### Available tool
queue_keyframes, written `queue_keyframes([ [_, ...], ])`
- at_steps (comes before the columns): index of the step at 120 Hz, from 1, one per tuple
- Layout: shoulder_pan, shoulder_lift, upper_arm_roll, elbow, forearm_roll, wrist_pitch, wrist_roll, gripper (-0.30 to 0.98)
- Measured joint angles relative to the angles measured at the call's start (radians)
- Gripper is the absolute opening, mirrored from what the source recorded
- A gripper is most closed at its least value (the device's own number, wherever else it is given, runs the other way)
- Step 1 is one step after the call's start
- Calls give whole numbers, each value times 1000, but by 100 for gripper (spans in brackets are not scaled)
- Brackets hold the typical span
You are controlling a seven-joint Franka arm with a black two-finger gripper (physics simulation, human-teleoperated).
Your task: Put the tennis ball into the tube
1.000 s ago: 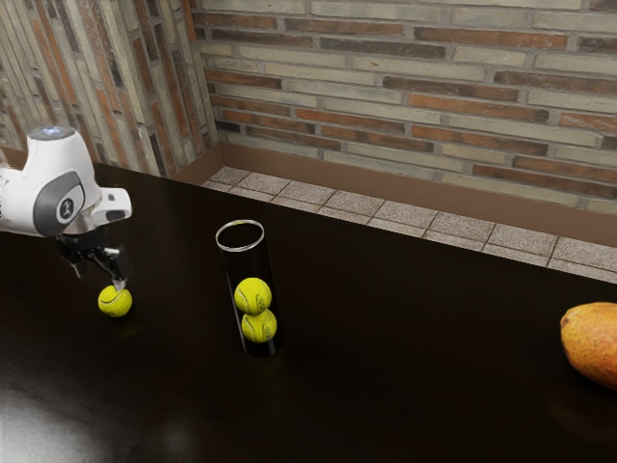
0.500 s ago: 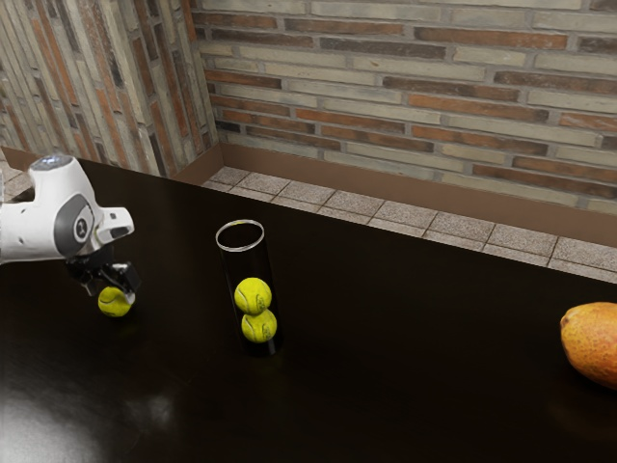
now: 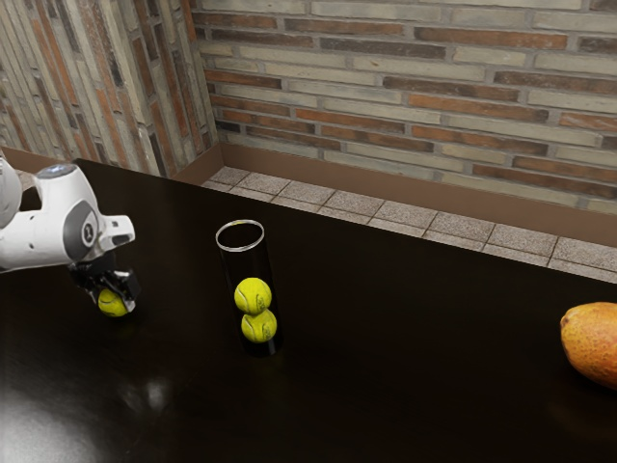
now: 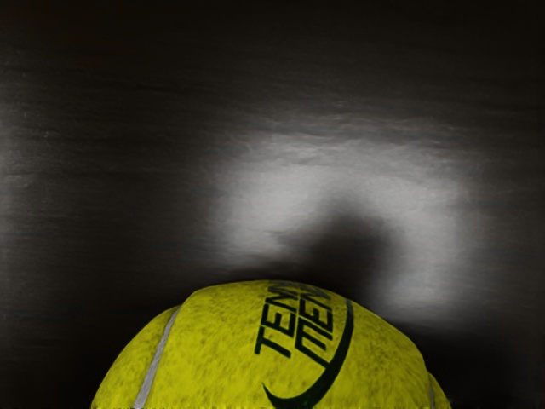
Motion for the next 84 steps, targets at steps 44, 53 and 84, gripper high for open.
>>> queue_keyframes([
  [44, -2, -4, -2, -5, 5, -26, 23, 38],
  [53, -2, -27, -3, -5, 10, -48, 22, 32],
  [84, -7, -231, -57, -27, 18, -194, 6, 28],
])
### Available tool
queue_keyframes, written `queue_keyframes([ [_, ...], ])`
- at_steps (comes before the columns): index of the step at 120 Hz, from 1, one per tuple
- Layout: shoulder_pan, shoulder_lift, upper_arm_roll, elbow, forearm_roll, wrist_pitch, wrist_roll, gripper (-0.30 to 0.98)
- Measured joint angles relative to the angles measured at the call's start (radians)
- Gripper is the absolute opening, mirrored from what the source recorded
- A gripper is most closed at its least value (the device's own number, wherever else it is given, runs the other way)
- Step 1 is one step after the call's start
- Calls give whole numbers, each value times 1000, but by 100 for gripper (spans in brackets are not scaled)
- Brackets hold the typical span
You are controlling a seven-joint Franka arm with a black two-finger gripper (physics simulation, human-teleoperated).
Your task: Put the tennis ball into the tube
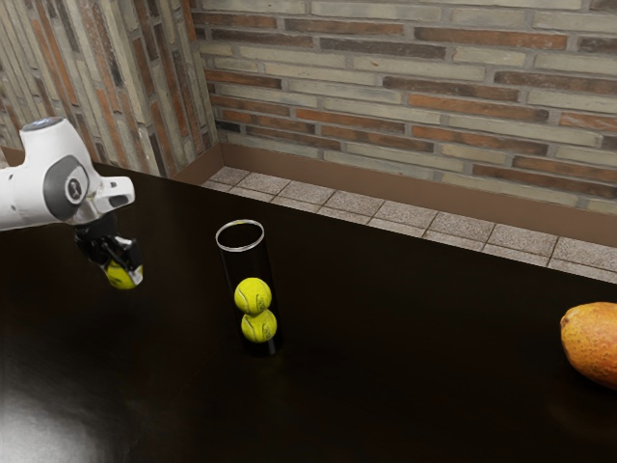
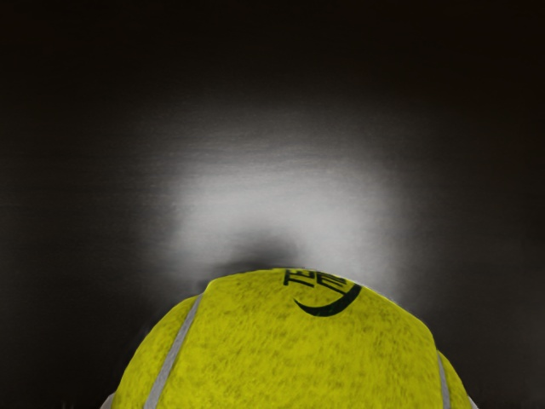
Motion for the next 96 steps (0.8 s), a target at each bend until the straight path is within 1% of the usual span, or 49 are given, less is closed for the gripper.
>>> queue_keyframes([
  [15, -6, -120, -49, -5, -3, -94, -12, 30],
  [28, 4, -217, -121, -4, 0, -154, -24, 31],
  [34, -9, -252, -157, -1, 7, -175, -32, 32],
  [42, -41, -280, -196, 21, 35, -206, -52, 33],
  [55, -76, -290, -242, 70, 89, -255, -93, 34],
  [74, -111, -279, -269, 108, 179, -302, -167, 34],
  [85, -144, -239, -281, 165, 218, -330, -214, 35],
  [96, -166, -207, -298, 203, 243, -350, -256, 35],
])
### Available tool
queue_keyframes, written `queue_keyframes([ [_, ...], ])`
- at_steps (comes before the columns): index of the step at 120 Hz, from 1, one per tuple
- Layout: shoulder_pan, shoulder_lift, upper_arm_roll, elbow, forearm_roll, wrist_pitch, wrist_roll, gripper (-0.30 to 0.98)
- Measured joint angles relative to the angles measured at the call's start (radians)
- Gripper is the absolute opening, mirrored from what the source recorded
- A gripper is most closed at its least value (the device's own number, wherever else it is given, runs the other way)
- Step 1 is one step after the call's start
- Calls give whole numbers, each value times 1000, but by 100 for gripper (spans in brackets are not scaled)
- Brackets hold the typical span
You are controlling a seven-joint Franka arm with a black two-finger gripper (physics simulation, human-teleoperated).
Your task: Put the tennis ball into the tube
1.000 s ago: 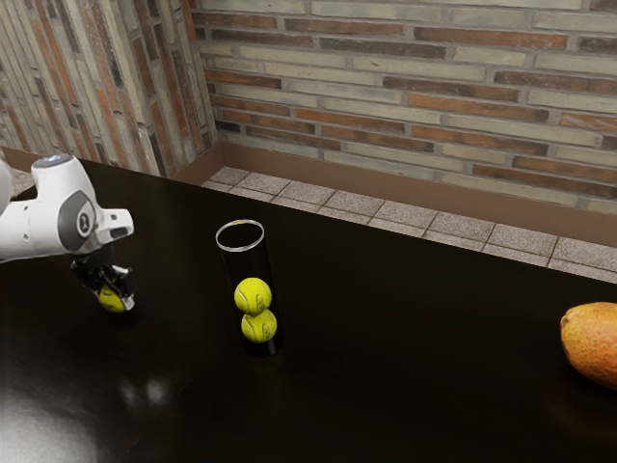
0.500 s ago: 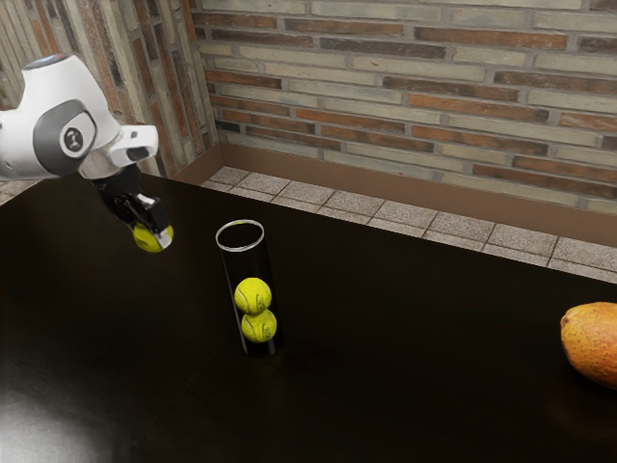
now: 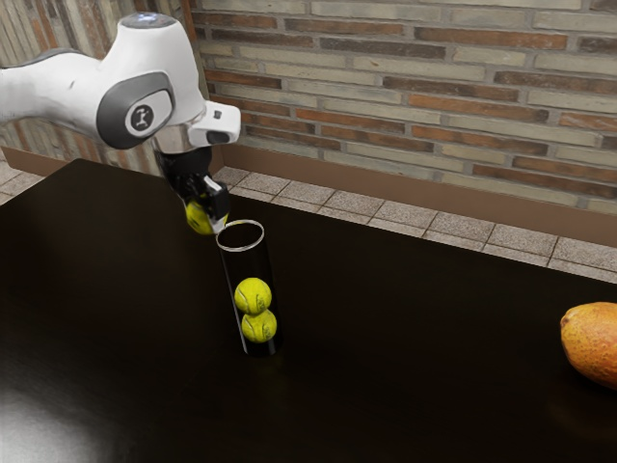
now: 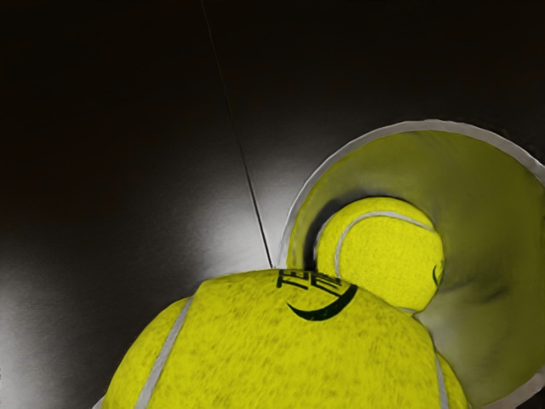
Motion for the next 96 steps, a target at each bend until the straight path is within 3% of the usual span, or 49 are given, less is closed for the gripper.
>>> queue_keyframes([
  [30, -60, 25, -19, 31, 41, -25, -100, 35],
  [74, -54, 67, -17, 88, 42, -45, -178, 61],
  [96, -58, 98, -9, 349, -49, -230, -160, 66],
])
